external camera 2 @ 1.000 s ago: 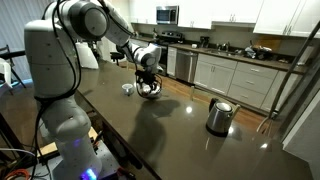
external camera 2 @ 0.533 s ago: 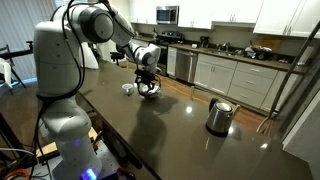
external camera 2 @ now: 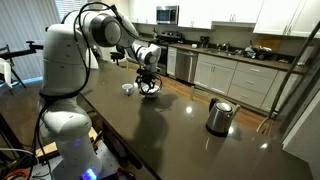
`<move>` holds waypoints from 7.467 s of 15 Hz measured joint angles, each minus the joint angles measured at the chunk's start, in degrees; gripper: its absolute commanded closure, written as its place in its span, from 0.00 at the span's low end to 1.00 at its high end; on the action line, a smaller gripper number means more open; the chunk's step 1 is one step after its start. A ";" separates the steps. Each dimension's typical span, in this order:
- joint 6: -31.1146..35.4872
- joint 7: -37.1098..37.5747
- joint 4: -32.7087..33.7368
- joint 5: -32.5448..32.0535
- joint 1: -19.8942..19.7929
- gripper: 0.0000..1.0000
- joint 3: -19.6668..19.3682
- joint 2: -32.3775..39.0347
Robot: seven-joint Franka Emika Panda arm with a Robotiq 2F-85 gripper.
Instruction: Pour the contents in the cup into the bowl
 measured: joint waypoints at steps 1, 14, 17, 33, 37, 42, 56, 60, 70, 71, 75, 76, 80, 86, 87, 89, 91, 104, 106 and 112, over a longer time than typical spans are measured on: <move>-1.12 -0.01 1.02 -0.95 0.23 0.45 0.01 0.85; -11.85 -0.12 13.12 -7.93 2.56 0.45 0.14 8.79; -14.59 -0.20 15.16 -9.25 3.06 0.45 0.15 9.80; -18.46 -0.33 18.36 -15.25 5.12 0.45 0.11 11.66; -22.03 -0.33 20.61 -18.62 6.64 0.45 0.02 12.38; -26.17 -0.20 25.04 -20.69 7.79 0.45 -0.50 16.31; -33.30 -0.05 38.95 -24.20 8.80 0.45 -2.56 26.23; -35.64 -0.05 41.46 -26.70 9.87 0.45 -3.03 27.13; -37.78 -0.05 44.73 -28.92 12.29 0.45 -3.64 28.75; -37.78 -0.05 44.91 -29.55 12.63 0.45 -3.66 28.85; -37.65 -0.05 44.98 -34.07 14.72 0.45 -4.01 28.91; -37.62 -0.05 44.98 -35.11 15.24 0.45 -4.09 28.92; -37.02 -0.05 44.98 -38.22 16.70 0.45 -4.30 28.93; -33.34 -0.05 44.91 -44.08 18.33 0.45 -4.47 28.92; -32.31 -0.05 44.79 -45.41 18.67 0.45 -4.51 28.91; -30.05 -0.05 44.28 -48.71 19.50 0.45 -4.69 28.85; -28.01 -0.05 43.39 -51.99 20.36 0.45 -4.88 28.67; -21.75 3.20 30.68 -64.27 21.75 0.45 -5.11 21.27; -21.78 3.67 28.03 -64.27 21.28 0.45 -4.09 19.30; -21.83 4.00 21.34 -64.24 20.32 0.45 -0.82 13.94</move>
